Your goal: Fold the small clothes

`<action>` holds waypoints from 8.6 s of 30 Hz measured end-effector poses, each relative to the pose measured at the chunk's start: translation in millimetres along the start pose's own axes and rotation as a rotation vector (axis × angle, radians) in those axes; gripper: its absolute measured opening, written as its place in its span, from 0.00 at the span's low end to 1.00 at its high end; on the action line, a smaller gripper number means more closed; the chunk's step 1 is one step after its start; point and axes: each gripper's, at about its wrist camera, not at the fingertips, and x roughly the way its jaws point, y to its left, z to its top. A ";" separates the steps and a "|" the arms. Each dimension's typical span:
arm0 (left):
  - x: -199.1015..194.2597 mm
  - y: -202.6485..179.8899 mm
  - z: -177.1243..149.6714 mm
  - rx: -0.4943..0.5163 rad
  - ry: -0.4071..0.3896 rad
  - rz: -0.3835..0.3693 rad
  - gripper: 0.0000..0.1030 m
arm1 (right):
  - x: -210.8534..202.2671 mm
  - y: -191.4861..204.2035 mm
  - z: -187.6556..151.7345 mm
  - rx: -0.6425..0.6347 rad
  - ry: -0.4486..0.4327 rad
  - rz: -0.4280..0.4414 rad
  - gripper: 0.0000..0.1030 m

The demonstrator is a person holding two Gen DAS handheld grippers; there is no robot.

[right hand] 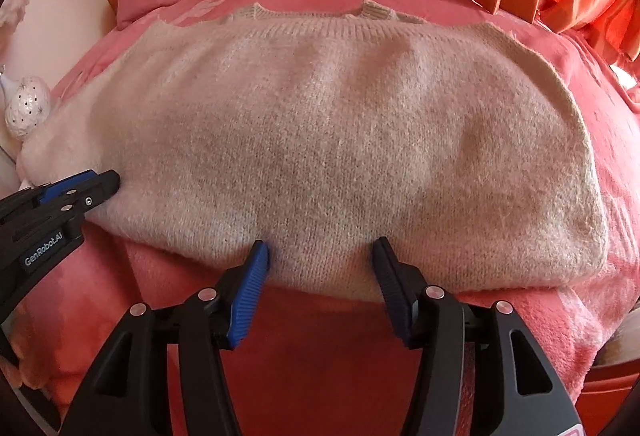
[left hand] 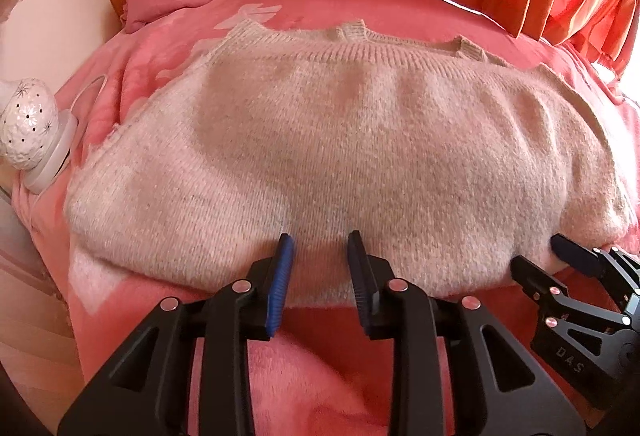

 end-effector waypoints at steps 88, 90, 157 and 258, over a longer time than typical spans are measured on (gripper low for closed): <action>-118.8 -18.0 109.6 -0.196 -0.261 -0.386 0.16 | -23.1 -102.5 31.9 0.372 -0.158 0.325 0.75; -120.9 -74.2 117.4 -0.082 -0.261 -0.457 0.16 | -39.0 -110.3 27.2 0.343 -0.175 0.242 0.75; -5.5 -100.2 64.3 -0.013 -0.003 -0.297 0.67 | -46.8 -188.7 102.9 0.324 -0.176 0.170 0.08; -73.2 -82.5 187.7 -0.010 -0.123 -0.772 0.48 | -136.0 -132.7 148.9 0.281 -0.368 0.289 0.22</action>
